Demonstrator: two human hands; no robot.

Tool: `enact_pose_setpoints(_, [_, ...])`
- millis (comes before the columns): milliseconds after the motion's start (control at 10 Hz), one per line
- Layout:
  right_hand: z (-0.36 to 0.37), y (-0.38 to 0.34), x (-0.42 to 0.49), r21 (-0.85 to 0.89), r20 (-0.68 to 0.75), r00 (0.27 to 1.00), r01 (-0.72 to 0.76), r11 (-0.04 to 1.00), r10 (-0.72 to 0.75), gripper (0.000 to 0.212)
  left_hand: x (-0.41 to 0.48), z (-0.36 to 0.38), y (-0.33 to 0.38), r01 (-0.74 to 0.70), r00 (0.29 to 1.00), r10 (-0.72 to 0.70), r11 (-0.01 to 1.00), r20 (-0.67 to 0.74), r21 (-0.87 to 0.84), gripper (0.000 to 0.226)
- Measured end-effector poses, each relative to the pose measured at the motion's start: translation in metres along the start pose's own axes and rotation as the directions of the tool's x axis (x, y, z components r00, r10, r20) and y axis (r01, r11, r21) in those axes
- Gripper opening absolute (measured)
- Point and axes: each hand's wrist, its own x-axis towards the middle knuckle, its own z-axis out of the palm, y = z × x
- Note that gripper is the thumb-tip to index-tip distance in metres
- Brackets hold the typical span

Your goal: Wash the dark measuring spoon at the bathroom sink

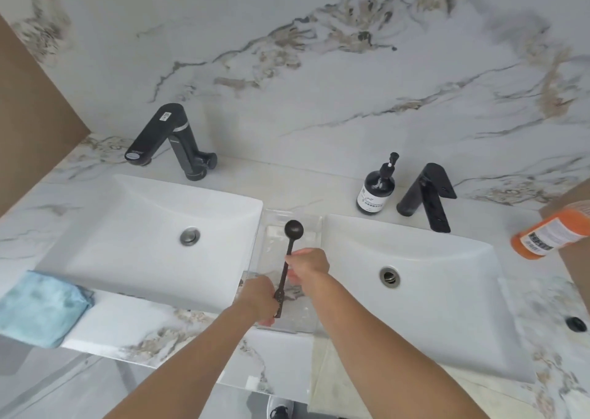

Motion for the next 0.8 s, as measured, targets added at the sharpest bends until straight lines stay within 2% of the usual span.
enact_pose_setpoints(100, [0.014, 0.016, 0.003, 0.002, 0.015, 0.998, -0.064, 0.998, 0.064, 0.024, 0.01, 0.007, -0.001, 0.016, 0.999, -0.02, 0.997, 0.041, 0.079, 0.014])
enact_pose_setpoints(300, [0.02, 0.028, 0.001, 0.005, 0.053, 0.998, -0.046, 0.999, 0.045, 0.019, 0.01, 0.011, 0.005, 0.021, 0.998, -0.035, 0.968, 0.052, 0.252, 0.015])
enact_pose_setpoints(500, [0.007, 0.028, -0.026, 0.014, 0.116, 0.992, 0.04, 0.999, -0.041, 0.024, 0.02, 0.02, 0.003, -0.059, 0.996, 0.084, 0.85, -0.025, 0.523, 0.032])
enact_pose_setpoints(600, [-0.01, 0.029, -0.042, 0.109, 0.205, 0.978, 0.024, 0.994, -0.047, 0.015, 0.02, 0.022, 0.005, -0.079, 0.988, 0.145, 0.758, -0.049, 0.648, 0.037])
enact_pose_setpoints(700, [-0.043, 0.027, -0.057, 0.078, 0.258, 0.964, 0.05, 0.996, -0.069, 0.018, 0.007, 0.016, 0.013, -0.08, 0.983, 0.168, 0.738, -0.068, 0.67, 0.037])
enact_pose_setpoints(800, [-0.113, 0.033, -0.087, 0.054, 0.209, 0.969, 0.123, 0.991, -0.131, 0.015, -0.031, 0.026, 0.05, -0.062, 0.97, 0.202, 0.75, -0.138, 0.659, 0.037])
